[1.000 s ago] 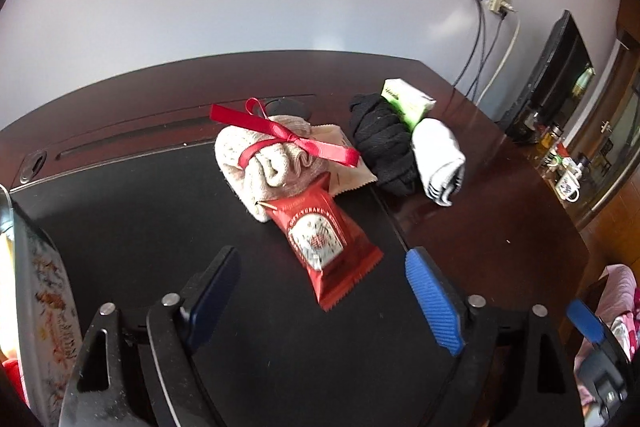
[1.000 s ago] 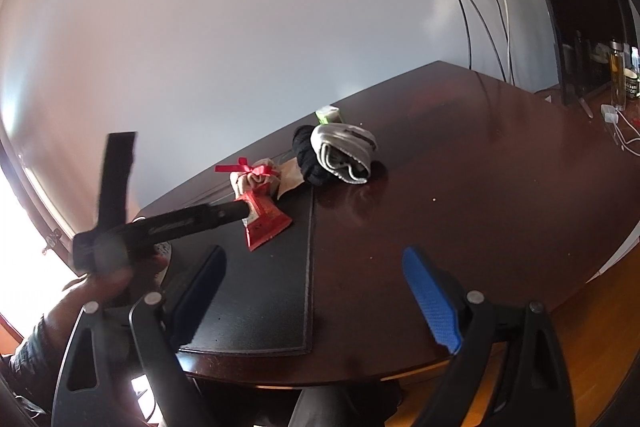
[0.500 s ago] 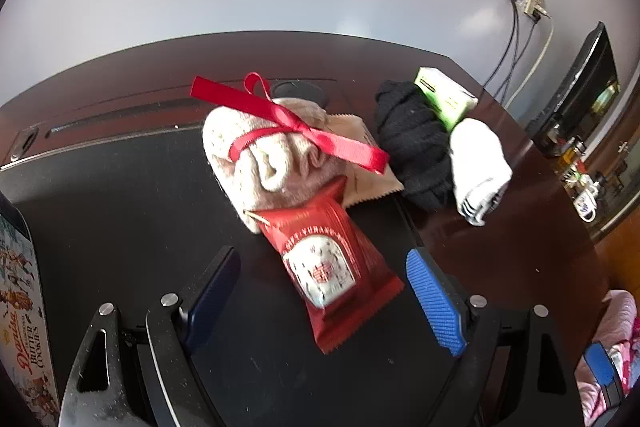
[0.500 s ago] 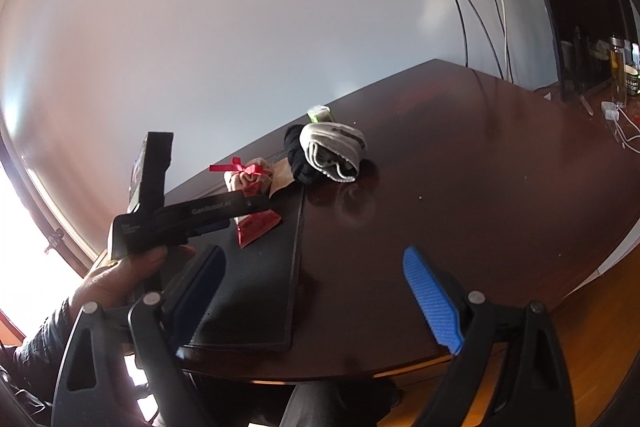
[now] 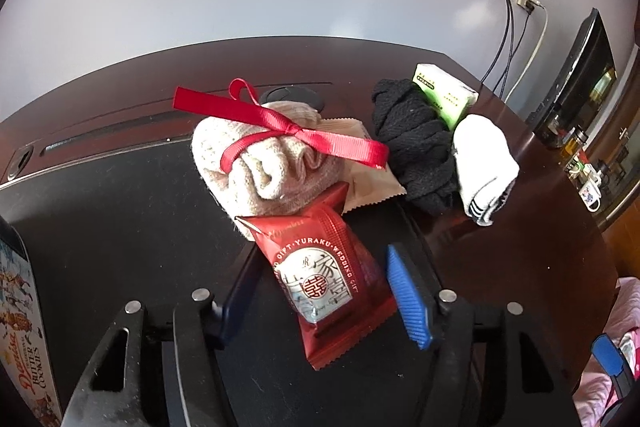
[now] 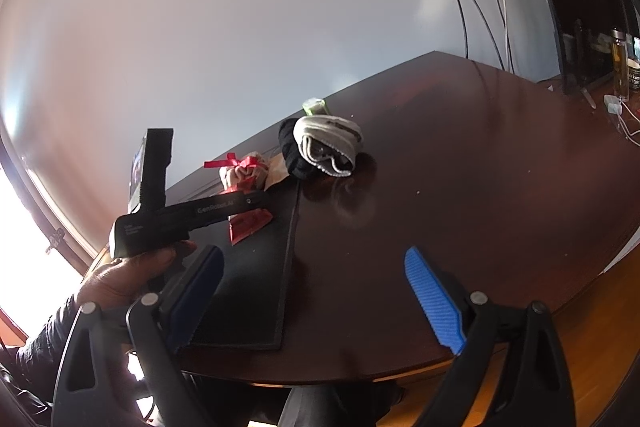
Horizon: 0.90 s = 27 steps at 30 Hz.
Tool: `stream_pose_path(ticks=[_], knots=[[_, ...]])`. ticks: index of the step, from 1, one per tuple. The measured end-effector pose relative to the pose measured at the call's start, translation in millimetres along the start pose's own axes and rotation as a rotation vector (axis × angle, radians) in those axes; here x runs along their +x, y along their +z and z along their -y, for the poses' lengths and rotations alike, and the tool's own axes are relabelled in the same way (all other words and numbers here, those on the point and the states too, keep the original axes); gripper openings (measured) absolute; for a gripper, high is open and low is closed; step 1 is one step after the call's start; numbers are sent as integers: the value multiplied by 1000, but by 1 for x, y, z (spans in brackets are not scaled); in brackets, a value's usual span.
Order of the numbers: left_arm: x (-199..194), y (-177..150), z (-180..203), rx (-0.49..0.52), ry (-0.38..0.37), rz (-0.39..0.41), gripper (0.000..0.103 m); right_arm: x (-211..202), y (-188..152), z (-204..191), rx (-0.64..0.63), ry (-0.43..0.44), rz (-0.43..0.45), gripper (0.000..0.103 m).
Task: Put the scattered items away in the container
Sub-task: 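Move both tools back toward the remaining items on the mat, then grasp the red snack packet with the left tool while the right tool grasps the white-and-grey sock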
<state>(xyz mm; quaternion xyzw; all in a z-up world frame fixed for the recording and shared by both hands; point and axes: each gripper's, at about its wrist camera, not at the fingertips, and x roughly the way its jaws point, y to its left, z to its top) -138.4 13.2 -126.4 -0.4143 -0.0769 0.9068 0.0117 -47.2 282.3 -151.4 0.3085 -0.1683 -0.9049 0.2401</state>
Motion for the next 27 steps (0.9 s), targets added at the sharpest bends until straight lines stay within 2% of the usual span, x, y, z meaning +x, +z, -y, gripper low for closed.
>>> stream_pose_path(ticks=[3, 9, 12, 17, 20, 25, 26, 27], knots=[[-3, 0, 1, 27, -9, 1, 45, 2, -1, -3, -2, 2, -1, 96], [-10, -6, 0, 70, -35, 18, 43, 7, 4, -4, -17, -8, -2, 96], [-20, -9, -1, 77, -41, 42, 43, 18, 19, -4, -54, -39, -4, 96], [-41, -7, -5, 76, -59, 86, 43, 53, 64, -9, -111, -90, 4, 96], [-51, -9, -8, 78, -76, 96, 43, 85, 88, -15, -135, -119, -23, 97], [-52, -1, -2, 77, -110, 99, 43, 132, 104, -20, -161, -144, -96, 96], [-48, 3, 4, 75, -119, 96, 43, 139, 106, -19, -156, -138, -108, 95], [-46, 6, 8, 73, -127, 93, 43, 143, 106, -16, -145, -142, -113, 89]])
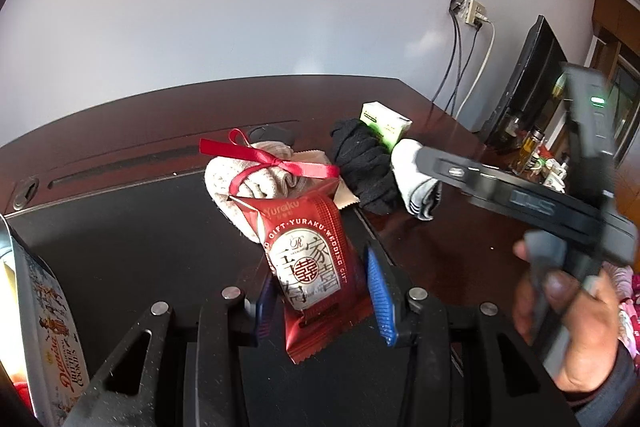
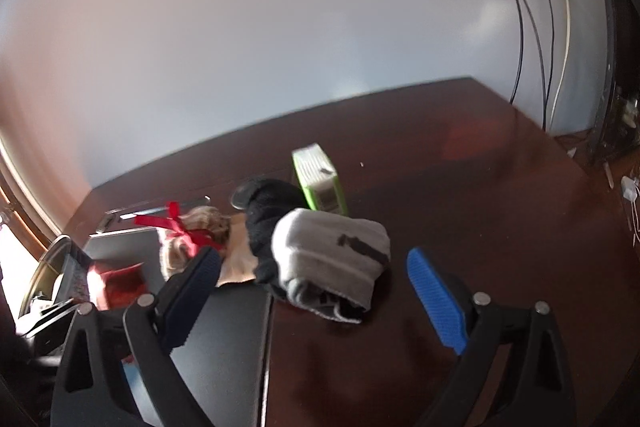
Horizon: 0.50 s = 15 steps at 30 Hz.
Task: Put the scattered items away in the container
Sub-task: 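Grasp the red snack packet with the left tool while the right tool grasps the white-and-grey sock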
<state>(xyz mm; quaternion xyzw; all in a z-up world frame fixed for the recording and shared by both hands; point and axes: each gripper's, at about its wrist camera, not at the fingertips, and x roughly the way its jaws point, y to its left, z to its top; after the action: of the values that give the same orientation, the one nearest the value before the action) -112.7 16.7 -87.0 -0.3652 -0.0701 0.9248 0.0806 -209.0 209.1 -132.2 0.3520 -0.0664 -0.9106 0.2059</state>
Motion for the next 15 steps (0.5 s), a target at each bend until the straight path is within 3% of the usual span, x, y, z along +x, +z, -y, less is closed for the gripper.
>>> stream_pose_path(ticks=[4, 11, 15], knots=[[-1, 1, -2, -12, -21, -1, 44, 11, -2, 10, 30, 5, -39, 65], [-7, 0, -1, -10, -45, 9, 44, 19, -11, 20, 37, -2, -65, 62], [-14, 1, 0, -12, -55, 17, 44, 15, -12, 26, 60, 51, -70, 52]])
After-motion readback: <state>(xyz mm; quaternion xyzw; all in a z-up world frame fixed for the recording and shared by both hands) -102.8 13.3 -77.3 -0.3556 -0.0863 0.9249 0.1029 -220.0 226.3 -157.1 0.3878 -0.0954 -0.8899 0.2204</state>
